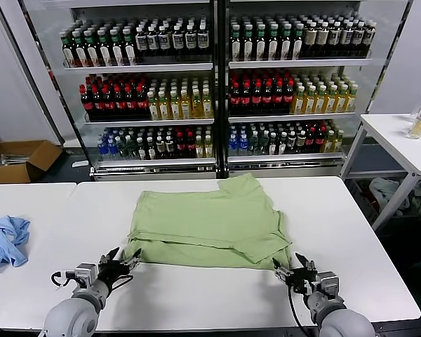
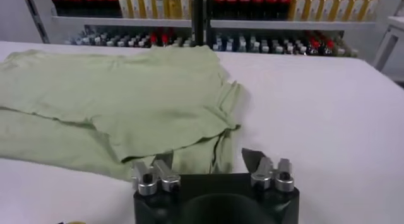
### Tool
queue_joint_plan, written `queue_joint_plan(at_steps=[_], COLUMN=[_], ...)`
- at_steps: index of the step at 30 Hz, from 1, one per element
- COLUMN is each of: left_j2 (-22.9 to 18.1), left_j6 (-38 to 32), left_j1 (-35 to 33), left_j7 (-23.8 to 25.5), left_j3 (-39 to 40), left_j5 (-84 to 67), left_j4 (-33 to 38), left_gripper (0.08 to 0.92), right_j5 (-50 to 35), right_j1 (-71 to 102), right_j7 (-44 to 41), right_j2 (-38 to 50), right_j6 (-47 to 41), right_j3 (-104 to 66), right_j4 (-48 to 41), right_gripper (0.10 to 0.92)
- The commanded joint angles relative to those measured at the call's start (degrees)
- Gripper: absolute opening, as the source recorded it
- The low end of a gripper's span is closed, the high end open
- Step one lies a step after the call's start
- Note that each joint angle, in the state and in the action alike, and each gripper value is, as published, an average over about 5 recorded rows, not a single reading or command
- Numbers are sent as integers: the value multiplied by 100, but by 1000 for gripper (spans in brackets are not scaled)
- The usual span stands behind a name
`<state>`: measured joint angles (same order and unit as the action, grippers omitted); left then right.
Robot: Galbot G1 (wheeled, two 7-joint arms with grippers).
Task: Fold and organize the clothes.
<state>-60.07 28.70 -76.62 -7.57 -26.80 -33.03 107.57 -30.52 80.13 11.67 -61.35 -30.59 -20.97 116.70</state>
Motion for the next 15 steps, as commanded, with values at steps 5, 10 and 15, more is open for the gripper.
queue_joint_plan(at_steps=[5, 10, 15], left_j2=[6, -14, -46], left_j6=[236, 225, 225], left_j1=[-106, -31, -118], left_j7=[8, 70, 60], left_j3=[-22, 79, 47], left_j5=[-52, 20, 15], left_j4=[24, -15, 220], left_gripper=[408, 261, 123], right_j5=[-105, -155, -360], right_j1=[85, 56, 157], right_j7=[-28, -75, -80], right_j2=[-108, -122, -61], right_j6=[42, 83, 114], right_j3=[58, 33, -86], right_j4=[-80, -116, 117], right_gripper=[397, 250, 123])
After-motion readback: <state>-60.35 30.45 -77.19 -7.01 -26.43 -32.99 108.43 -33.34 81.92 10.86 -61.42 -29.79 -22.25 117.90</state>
